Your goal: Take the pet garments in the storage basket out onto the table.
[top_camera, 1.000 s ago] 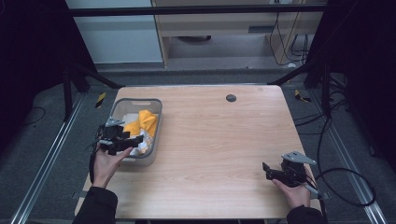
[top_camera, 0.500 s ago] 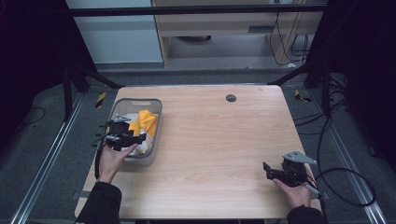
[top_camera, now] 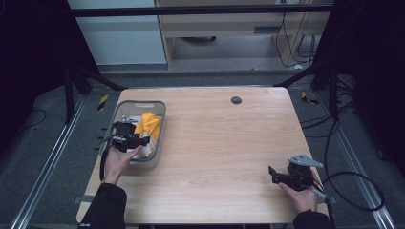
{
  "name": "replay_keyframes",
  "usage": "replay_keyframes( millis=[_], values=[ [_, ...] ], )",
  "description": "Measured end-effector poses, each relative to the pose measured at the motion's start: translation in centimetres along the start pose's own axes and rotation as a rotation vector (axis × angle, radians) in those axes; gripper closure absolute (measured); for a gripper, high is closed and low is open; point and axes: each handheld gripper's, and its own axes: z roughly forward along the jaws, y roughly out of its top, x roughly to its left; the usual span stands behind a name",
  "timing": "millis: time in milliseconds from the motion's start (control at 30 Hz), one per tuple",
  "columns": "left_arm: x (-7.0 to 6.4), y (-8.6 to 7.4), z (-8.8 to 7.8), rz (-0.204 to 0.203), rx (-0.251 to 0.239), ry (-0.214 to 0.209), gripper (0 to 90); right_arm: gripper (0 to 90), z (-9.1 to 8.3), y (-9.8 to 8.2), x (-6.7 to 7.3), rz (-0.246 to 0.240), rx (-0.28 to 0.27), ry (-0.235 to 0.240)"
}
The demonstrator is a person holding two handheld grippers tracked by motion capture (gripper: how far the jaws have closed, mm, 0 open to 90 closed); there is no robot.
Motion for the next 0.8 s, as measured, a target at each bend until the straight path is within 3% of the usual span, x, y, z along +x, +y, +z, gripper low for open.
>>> replay_keyframes(
  millis=[433,800],
  values=[
    [0.1,-0.2,1.6,-0.019,0.044,0.009,59.0,13.5,0.1,0.0,0.1,-0.004,0.01,0.003],
    [0.1,-0.1,1.8,-0.02,0.079,0.005,74.3,13.5,0.1,-0.1,0.1,-0.01,0.012,0.002]
  ],
)
